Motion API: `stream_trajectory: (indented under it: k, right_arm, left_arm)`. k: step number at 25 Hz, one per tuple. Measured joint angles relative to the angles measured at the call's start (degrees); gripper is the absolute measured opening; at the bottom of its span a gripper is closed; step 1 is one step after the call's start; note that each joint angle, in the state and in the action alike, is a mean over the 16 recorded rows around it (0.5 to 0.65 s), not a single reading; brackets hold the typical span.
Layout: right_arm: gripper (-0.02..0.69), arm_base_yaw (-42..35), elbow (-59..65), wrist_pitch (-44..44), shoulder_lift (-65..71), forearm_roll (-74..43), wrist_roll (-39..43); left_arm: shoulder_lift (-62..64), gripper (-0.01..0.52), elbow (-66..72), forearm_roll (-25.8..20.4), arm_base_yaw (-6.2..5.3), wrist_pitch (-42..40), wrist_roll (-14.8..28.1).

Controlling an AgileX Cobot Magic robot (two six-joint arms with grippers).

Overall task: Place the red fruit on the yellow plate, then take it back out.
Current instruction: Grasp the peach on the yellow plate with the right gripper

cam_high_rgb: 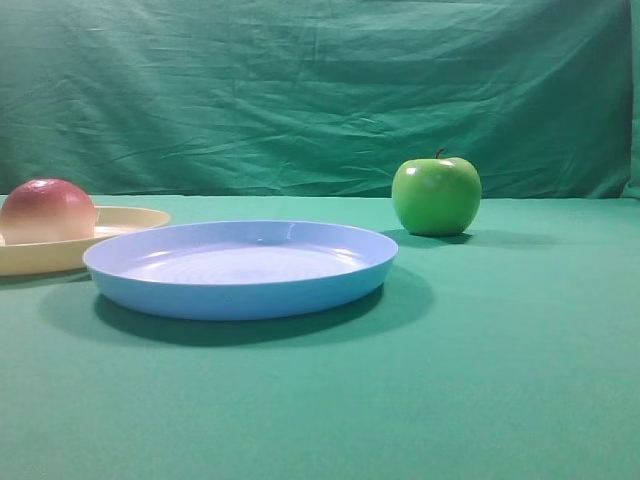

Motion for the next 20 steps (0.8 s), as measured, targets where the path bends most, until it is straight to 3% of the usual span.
stream_trajectory:
  k: [9,20]
  right_arm:
    - [0.0,3.0,-13.6,0.2,17.2,3.8,-2.4]
    - [0.0,16.6,-28.7,0.0,43.8,6.7,-6.4]
  left_arm:
    - [0.0,0.0,0.0,0.0,0.0,0.0,0.0]
    - [0.0,0.0,0.0,0.0,0.0,0.0,0.0]
